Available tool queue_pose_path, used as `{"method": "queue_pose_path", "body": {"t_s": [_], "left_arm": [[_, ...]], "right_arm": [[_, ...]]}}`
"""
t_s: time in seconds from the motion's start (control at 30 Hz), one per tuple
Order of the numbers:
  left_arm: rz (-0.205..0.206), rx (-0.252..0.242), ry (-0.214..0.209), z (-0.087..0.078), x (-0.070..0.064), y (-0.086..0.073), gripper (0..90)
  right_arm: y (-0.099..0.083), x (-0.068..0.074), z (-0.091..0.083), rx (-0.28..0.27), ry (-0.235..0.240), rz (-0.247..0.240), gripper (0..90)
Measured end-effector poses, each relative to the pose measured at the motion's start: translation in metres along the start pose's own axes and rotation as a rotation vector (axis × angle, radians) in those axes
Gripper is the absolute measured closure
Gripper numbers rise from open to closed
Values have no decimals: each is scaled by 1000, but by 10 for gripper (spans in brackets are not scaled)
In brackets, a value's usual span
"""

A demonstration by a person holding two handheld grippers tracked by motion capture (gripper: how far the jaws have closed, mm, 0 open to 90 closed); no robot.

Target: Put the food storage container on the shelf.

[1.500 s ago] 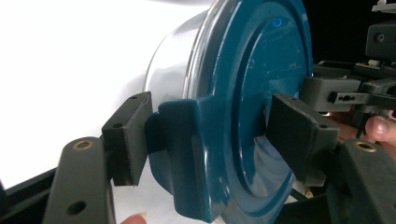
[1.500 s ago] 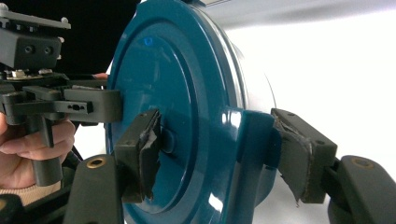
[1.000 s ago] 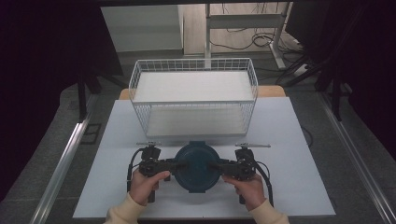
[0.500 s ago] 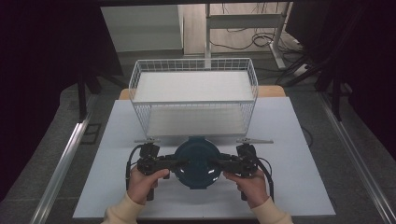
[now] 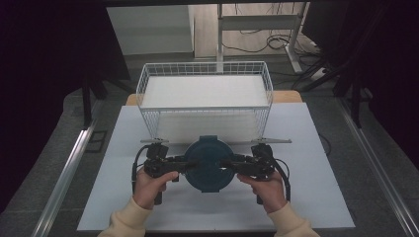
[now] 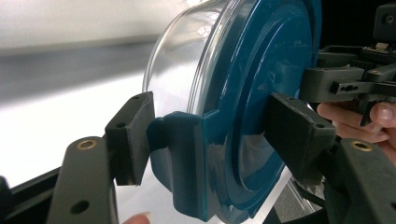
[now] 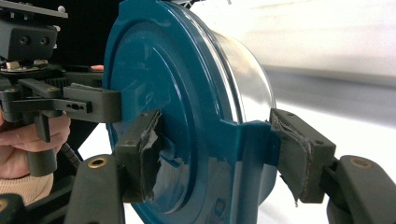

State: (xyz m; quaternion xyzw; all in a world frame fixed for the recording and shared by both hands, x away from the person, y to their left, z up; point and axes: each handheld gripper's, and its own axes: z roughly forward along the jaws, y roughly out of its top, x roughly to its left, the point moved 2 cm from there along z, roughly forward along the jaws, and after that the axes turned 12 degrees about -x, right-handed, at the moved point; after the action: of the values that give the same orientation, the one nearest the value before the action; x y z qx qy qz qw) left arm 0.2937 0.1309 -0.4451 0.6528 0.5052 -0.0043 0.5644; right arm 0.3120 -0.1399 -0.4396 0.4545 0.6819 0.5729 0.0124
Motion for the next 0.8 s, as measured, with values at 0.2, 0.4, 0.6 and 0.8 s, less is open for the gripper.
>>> {"method": "queue_pose_path", "body": {"t_s": [0.2, 0.4, 0.6, 0.8], "left_arm": [[18, -15, -5, -3, -6, 17, 343], [41, -33, -6, -8, -15, 36, 344], [53, -51, -14, -13, -21, 55, 344], [62, -74, -18, -18, -28, 73, 344]], "right_arm": [[17, 6, -3, -16, 1, -24, 363], [36, 13, -5, -36, 5, -46, 363], [56, 21, -8, -54, 7, -69, 364], [77, 29, -9, -66, 7, -101, 364]]}}
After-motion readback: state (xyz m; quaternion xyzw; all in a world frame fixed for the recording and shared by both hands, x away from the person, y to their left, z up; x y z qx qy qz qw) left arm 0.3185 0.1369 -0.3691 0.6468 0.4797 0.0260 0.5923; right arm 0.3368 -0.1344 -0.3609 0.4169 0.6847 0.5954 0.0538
